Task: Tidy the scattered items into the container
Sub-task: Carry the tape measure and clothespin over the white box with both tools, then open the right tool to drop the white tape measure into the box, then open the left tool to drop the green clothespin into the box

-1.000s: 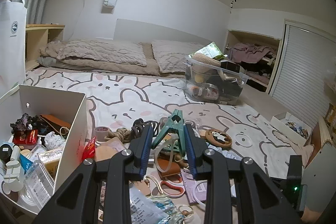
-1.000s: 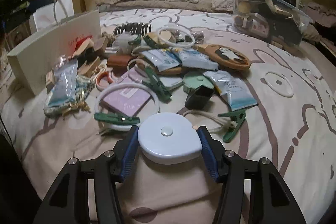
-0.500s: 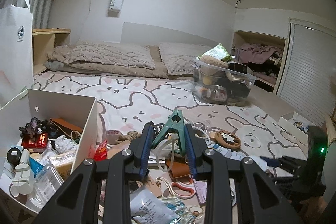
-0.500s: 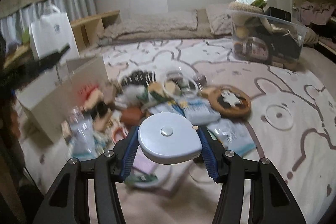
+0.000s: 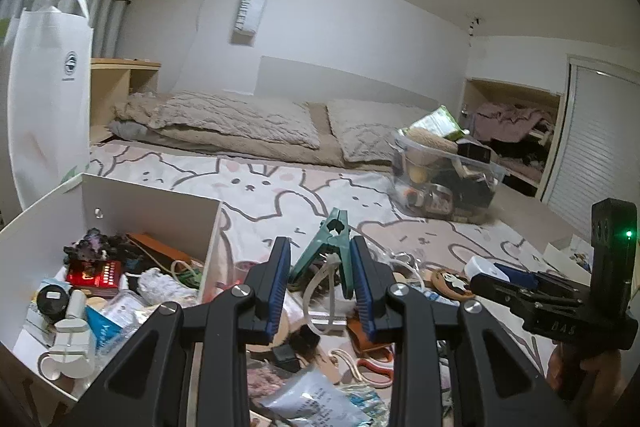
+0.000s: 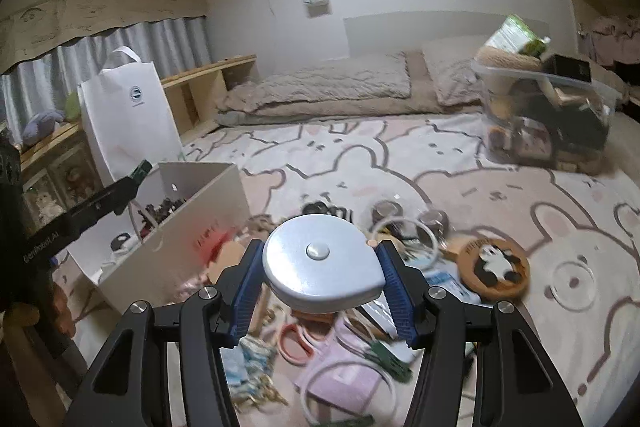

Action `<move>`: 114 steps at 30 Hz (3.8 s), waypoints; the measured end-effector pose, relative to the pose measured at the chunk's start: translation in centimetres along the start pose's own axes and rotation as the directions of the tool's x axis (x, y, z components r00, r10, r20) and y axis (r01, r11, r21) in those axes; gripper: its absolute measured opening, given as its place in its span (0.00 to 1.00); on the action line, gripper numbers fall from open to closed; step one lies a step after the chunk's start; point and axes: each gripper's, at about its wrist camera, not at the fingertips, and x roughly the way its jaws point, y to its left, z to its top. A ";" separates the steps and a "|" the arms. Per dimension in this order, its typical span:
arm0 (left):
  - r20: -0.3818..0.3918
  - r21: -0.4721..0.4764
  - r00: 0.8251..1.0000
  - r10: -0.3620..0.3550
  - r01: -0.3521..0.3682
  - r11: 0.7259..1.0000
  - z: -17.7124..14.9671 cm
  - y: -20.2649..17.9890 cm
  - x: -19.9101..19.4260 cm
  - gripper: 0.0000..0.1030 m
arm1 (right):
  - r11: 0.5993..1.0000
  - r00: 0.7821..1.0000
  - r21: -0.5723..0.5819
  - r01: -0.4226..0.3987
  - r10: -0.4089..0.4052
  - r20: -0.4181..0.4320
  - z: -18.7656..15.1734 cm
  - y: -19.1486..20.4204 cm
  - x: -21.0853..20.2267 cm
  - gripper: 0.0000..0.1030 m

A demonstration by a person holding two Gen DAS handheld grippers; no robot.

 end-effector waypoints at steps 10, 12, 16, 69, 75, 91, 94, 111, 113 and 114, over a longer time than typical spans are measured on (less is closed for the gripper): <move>0.054 -0.040 0.997 0.057 -0.055 0.998 1.0 2.9 -1.6 0.29 | 0.997 0.997 -0.032 -0.073 0.073 0.013 2.0 3.4 1.9 0.56; 0.061 -0.050 0.996 0.069 -0.066 0.997 1.2 3.6 -1.9 0.29 | 0.995 0.996 -0.036 -0.090 0.091 0.011 2.2 4.1 2.4 0.56; 0.063 -0.069 0.993 0.105 -0.101 0.993 1.5 5.1 -2.2 0.29 | 0.992 0.992 -0.038 -0.122 0.122 0.006 2.7 5.2 3.4 0.56; -0.029 -0.267 0.954 0.297 -0.294 0.918 1.4 17.9 -1.2 0.30 | 0.929 0.926 -0.308 -0.204 0.082 -0.369 7.2 19.8 23.6 0.56; -0.051 -0.252 0.954 0.296 -0.299 0.920 1.3 17.9 -0.3 0.30 | 0.907 0.927 -0.386 -0.171 0.015 -0.375 7.0 19.9 24.5 0.56; -0.088 -0.247 0.955 0.284 -0.297 0.922 1.2 18.1 1.3 0.29 | 0.899 0.935 -0.390 -0.197 0.054 -0.350 6.6 19.6 22.7 0.56; -0.088 -0.239 0.952 0.292 -0.305 0.922 1.4 18.1 1.4 0.29 | 0.895 0.932 -0.387 -0.222 0.079 -0.354 6.2 19.7 22.0 0.56; -0.064 -0.265 0.922 0.383 -0.385 0.884 1.6 18.6 0.3 0.88 | 0.887 0.914 -0.321 -0.333 0.219 -0.343 5.0 19.8 18.4 0.56; -0.070 -0.251 0.918 0.390 -0.395 0.884 1.5 18.4 0.4 0.88 | 0.888 0.914 -0.316 -0.334 0.222 -0.340 5.0 19.6 18.2 0.56; -0.071 -0.247 0.917 0.392 -0.397 0.884 1.5 18.3 0.4 0.88 | 0.889 0.913 -0.311 -0.336 0.225 -0.341 5.0 19.5 18.2 0.56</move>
